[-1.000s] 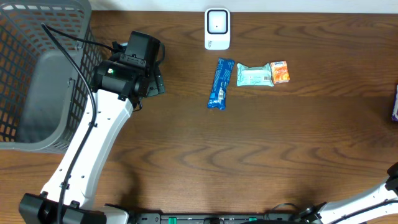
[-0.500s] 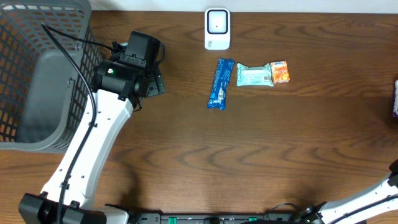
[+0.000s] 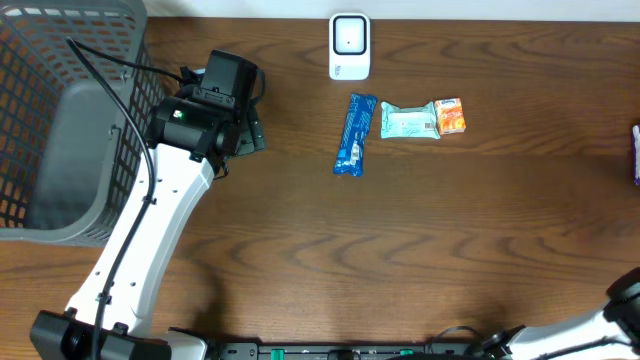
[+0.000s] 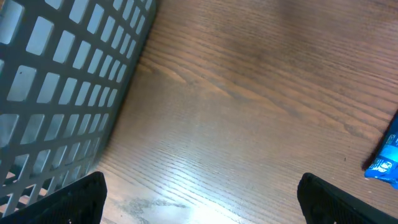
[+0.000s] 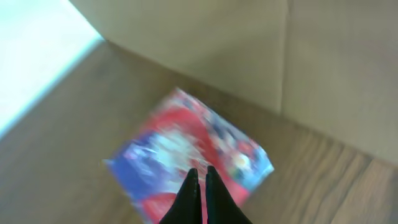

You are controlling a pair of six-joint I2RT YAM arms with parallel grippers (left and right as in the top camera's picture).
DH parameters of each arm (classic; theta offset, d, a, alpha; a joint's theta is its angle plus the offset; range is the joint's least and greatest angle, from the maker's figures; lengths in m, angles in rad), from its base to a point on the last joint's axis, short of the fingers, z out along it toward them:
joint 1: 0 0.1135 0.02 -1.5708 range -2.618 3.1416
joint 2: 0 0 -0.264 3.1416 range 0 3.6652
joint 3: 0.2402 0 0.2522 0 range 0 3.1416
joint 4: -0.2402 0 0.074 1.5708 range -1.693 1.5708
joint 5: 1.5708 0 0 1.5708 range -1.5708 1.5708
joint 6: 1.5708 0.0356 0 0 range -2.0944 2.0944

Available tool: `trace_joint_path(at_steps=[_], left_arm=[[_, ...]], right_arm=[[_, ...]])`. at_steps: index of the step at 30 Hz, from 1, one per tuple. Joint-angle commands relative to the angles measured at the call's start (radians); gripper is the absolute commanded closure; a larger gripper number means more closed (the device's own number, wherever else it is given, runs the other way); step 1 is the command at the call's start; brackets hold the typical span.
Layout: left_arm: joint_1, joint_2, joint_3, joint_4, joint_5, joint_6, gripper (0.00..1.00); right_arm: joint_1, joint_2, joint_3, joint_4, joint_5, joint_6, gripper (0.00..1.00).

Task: Scan the item barcode

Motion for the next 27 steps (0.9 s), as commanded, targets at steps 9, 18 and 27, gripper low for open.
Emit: trace_joint_path(at_steps=[9, 18, 27], left_arm=[[0.002, 0.002, 0.002, -0.003, -0.006, -0.009, 0.02], [0.002, 0.002, 0.002, -0.003, -0.006, -0.009, 0.02], [0.002, 0.002, 0.002, -0.003, -0.006, -0.009, 0.02]], right_arm=[[0.163, -0.077, 0.003, -0.113, -0.524, -0.017, 0.81], [0.444, -0.071, 0.003, -0.207, -0.48, -0.057, 0.52], [0.644, -0.061, 0.04, -0.372, -0.306, -0.044, 0.39]])
